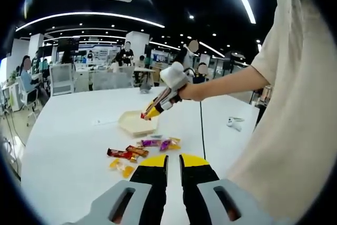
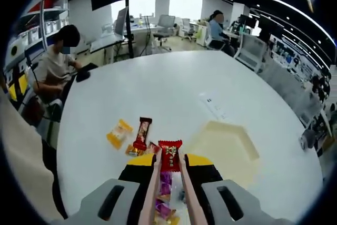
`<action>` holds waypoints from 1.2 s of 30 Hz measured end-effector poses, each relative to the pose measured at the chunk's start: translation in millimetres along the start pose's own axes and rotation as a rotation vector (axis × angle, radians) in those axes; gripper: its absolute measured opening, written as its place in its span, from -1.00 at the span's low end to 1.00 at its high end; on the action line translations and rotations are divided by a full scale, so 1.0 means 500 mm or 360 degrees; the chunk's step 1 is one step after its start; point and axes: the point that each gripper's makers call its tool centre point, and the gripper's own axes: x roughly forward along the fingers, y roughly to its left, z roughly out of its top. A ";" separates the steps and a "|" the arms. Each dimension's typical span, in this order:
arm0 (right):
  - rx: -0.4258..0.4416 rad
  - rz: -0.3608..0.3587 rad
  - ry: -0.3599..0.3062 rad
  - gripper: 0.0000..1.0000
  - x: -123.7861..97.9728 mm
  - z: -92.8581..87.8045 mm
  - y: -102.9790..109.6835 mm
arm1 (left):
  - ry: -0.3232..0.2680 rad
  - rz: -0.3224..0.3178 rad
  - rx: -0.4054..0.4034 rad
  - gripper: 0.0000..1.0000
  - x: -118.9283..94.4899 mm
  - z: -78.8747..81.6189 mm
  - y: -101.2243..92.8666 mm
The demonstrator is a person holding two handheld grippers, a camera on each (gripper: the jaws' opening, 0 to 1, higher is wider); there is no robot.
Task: Place the target food into the container with the food tongs after gripping and lifting it, then release it inside without dropping or visibly crushing the food.
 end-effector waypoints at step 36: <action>0.0038 -0.0148 0.0012 -0.67 0.002 0.014 -0.148 | 0.0035 -0.0020 -0.0042 -0.87 0.030 -0.003 0.009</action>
